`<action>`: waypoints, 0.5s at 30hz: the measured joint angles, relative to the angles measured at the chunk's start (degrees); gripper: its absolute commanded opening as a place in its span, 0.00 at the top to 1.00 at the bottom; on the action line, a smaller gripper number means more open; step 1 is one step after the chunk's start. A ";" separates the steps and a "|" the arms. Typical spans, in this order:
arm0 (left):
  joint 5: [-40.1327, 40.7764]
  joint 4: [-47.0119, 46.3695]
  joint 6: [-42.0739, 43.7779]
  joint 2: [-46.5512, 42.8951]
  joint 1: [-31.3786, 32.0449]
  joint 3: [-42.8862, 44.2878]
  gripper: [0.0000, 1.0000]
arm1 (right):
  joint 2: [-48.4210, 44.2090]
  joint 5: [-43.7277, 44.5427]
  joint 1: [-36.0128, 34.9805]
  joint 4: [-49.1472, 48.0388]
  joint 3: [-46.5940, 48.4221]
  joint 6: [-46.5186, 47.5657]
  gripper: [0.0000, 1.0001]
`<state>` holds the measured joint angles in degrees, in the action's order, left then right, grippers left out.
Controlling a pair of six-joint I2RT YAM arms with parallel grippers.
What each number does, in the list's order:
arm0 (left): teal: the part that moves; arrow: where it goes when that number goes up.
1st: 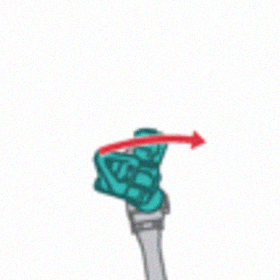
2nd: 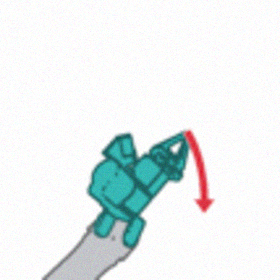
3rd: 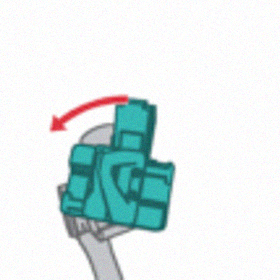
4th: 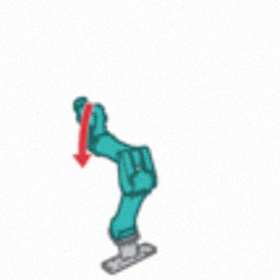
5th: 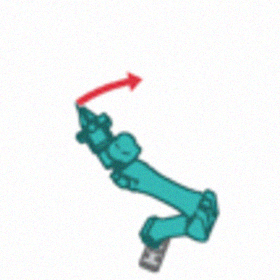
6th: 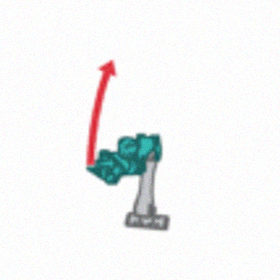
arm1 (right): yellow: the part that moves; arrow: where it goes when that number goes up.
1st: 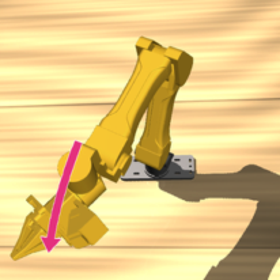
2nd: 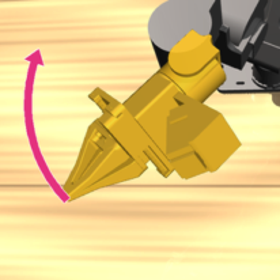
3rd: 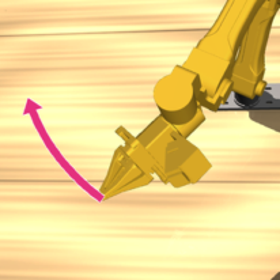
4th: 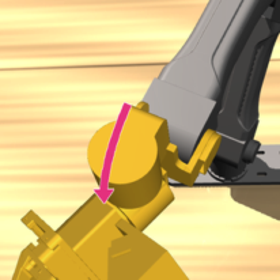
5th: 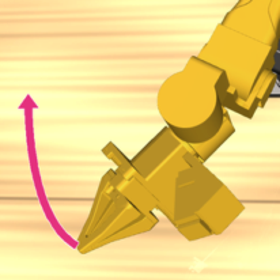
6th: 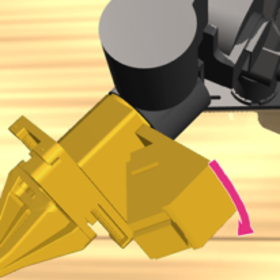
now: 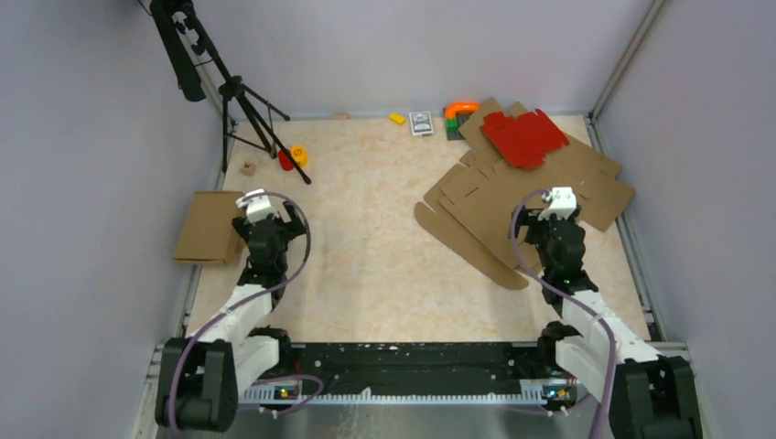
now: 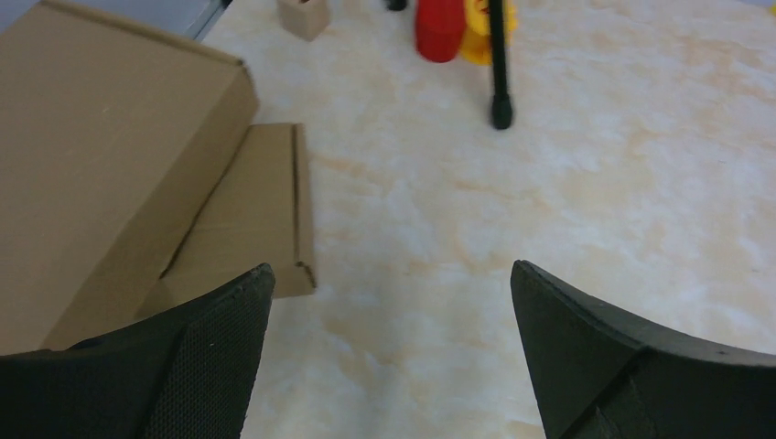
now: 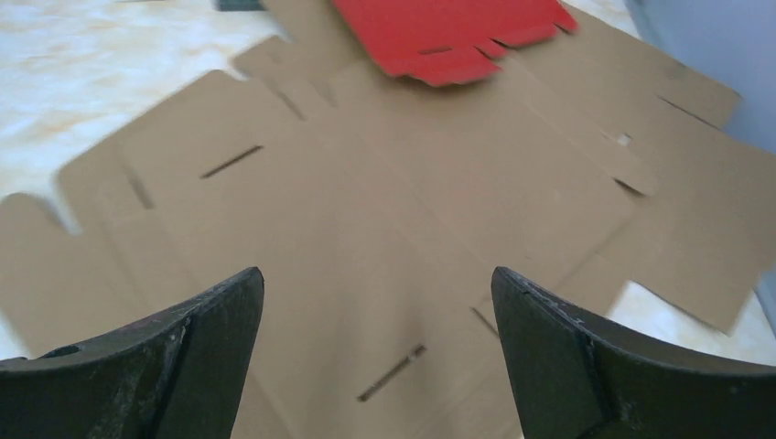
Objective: Fold the paper box
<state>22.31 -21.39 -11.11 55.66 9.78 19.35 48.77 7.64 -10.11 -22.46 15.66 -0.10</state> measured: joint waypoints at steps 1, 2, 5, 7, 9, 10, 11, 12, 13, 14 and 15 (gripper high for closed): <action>-1.53 -3.82 -0.09 1.27 -4.09 -1.84 0.04 | 0.90 -0.02 1.77 -1.53 -0.57 -0.13 0.09; -2.89 -7.45 -0.28 3.06 -6.75 -3.52 0.05 | 2.43 -0.26 3.91 -3.48 -1.20 -0.46 0.10; -6.05 -15.30 -0.57 11.54 -12.35 -5.70 0.05 | 8.35 -0.22 6.47 -10.47 -2.84 -1.11 0.13; -8.52 -16.65 0.48 15.61 -13.20 -5.05 0.05 | 13.79 0.15 6.56 -18.88 -5.44 -1.38 0.17; -10.75 -16.74 2.01 17.92 -13.14 -3.32 0.07 | 20.37 0.07 6.62 -26.36 -7.80 -0.90 0.18; -11.17 -16.85 2.40 18.64 -13.07 -2.40 0.09 | 23.39 0.02 6.64 -28.96 -8.15 -0.66 0.17; -11.65 -17.03 3.04 19.65 -13.05 -0.90 0.08 | 27.93 -0.02 6.67 -32.85 -8.26 -0.26 0.16; -12.17 -17.66 3.63 20.68 -13.07 0.37 0.07 | 31.21 -0.04 6.67 -36.33 -8.39 0.00 0.15; -12.76 -20.65 4.24 22.40 -13.07 1.11 0.06 | 33.55 -0.09 6.75 -37.79 -8.37 0.13 0.15; -13.16 -24.37 4.81 24.15 -13.07 1.03 0.07 | 34.23 0.09 6.80 -38.49 -8.50 0.13 0.16; -13.44 -28.65 5.33 25.97 -13.07 0.26 0.10 | 34.53 0.37 6.88 -39.89 -8.50 0.13 0.18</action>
<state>8.86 -50.04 -5.78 81.62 -3.29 19.62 83.31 8.01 -3.22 -62.35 7.16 0.03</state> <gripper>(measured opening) 0.935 0.845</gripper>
